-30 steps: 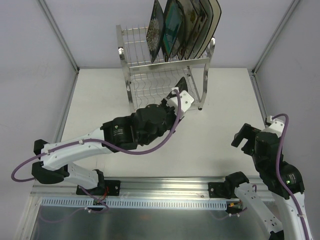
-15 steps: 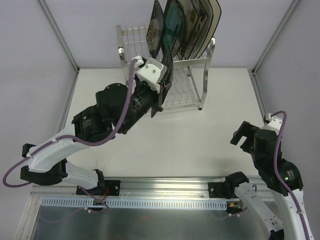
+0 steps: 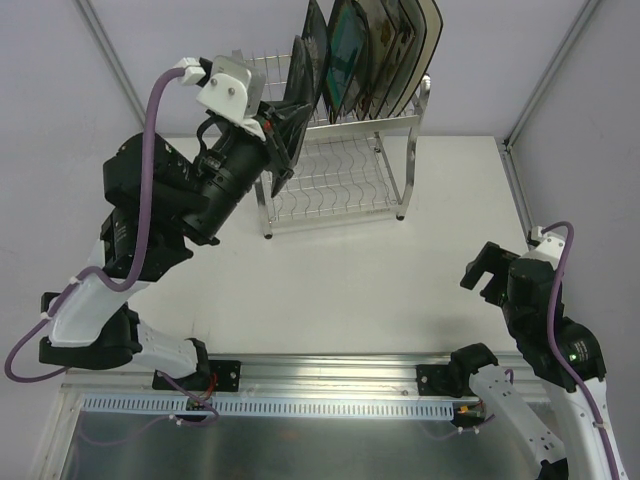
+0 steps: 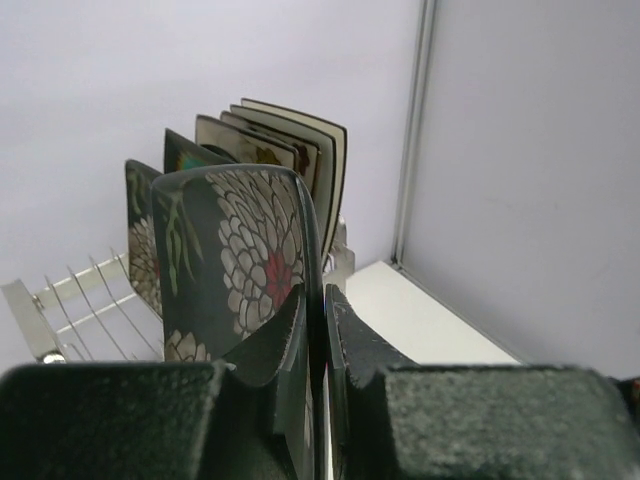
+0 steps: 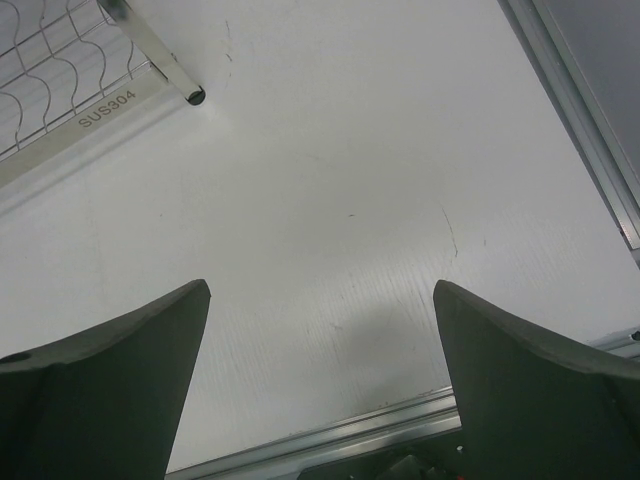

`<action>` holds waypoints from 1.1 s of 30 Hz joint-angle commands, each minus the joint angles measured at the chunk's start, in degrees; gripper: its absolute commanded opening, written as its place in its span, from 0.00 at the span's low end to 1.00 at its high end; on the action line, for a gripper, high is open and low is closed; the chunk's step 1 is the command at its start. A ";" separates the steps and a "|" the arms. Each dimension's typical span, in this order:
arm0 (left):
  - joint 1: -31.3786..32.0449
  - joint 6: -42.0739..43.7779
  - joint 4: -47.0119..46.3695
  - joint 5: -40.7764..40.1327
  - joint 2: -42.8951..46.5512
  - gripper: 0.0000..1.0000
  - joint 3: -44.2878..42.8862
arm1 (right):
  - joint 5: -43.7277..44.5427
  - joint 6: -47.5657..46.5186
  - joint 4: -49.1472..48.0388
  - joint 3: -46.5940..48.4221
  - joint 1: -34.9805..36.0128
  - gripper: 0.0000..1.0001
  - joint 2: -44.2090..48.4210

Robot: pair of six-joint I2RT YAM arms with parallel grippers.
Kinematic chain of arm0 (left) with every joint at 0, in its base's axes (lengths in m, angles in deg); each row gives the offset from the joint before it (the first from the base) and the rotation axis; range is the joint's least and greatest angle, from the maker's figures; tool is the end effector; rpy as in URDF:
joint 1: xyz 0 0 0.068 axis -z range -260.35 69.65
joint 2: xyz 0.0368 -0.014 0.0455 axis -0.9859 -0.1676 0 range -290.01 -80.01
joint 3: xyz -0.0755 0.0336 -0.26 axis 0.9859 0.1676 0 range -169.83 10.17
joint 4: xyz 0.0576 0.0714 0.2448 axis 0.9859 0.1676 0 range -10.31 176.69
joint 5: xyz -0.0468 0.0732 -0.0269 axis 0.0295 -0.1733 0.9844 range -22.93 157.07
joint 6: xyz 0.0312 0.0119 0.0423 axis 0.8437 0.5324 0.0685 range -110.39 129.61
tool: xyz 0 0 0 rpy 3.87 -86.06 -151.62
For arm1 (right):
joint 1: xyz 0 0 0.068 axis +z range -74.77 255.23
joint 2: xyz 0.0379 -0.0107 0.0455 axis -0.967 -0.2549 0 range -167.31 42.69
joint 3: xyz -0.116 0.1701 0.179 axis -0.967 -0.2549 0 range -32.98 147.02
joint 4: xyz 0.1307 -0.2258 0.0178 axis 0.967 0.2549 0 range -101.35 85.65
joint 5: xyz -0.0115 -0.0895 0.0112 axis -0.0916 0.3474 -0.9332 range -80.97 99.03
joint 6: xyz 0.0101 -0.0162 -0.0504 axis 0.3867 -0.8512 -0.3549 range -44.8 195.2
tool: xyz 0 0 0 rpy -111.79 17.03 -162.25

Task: Load the plates into the dish rack
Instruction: Insert the plate into the dish rack

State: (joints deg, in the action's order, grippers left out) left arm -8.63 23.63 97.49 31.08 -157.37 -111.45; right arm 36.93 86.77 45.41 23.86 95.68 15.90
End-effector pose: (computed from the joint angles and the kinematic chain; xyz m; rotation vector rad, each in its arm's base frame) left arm 0.0788 -0.1717 0.6309 0.3195 1.1763 -0.5339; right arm 0.0626 0.0056 0.3597 0.1474 1.9764 -0.1347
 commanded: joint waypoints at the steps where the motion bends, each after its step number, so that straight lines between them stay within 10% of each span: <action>1: -2.63 5.32 -10.68 3.73 -0.77 0.00 -4.15 | -0.48 0.64 -1.64 -0.41 -0.23 1.00 0.33; 33: -32.86 -4.96 -25.79 26.75 -11.05 0.00 -6.96 | -1.09 -1.11 -1.91 -1.29 -0.23 1.00 0.68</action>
State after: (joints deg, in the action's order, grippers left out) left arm -38.79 19.19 86.19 52.99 -169.78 -115.12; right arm 36.23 86.86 45.41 22.26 95.68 16.47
